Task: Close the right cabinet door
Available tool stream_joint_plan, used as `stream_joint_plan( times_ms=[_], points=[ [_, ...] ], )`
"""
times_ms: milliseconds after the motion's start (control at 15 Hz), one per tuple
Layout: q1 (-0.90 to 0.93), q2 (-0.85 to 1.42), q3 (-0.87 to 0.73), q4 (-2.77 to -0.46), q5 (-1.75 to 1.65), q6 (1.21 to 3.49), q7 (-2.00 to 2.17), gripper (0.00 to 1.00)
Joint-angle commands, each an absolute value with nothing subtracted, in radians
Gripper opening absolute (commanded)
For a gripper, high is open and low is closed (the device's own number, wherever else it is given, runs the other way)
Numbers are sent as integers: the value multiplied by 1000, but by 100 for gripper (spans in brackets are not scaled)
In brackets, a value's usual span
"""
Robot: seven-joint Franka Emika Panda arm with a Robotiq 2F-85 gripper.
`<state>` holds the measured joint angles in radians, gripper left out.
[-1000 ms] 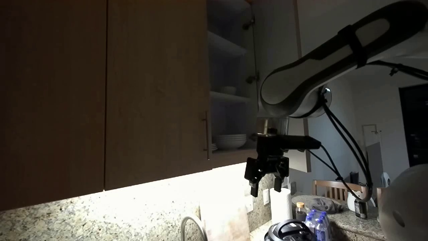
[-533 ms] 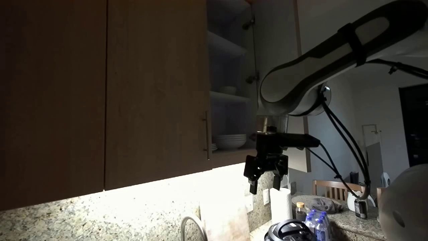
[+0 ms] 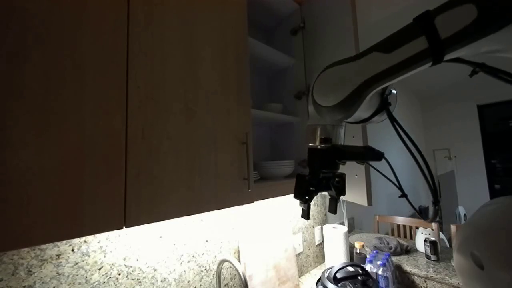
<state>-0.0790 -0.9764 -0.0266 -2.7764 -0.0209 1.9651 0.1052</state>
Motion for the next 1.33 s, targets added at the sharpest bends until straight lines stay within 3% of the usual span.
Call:
stream_joint_plan(
  times_ms=[0, 600, 1267],
  points=[
    [-96, -1069, -14, -2772, -65, 1881, 79, 100],
    [-124, -1274, -58, -2742, -190, 1773, 48, 100],
    [-301, -1274, -73, -2676, -228, 1973, 217, 100]
  ],
)
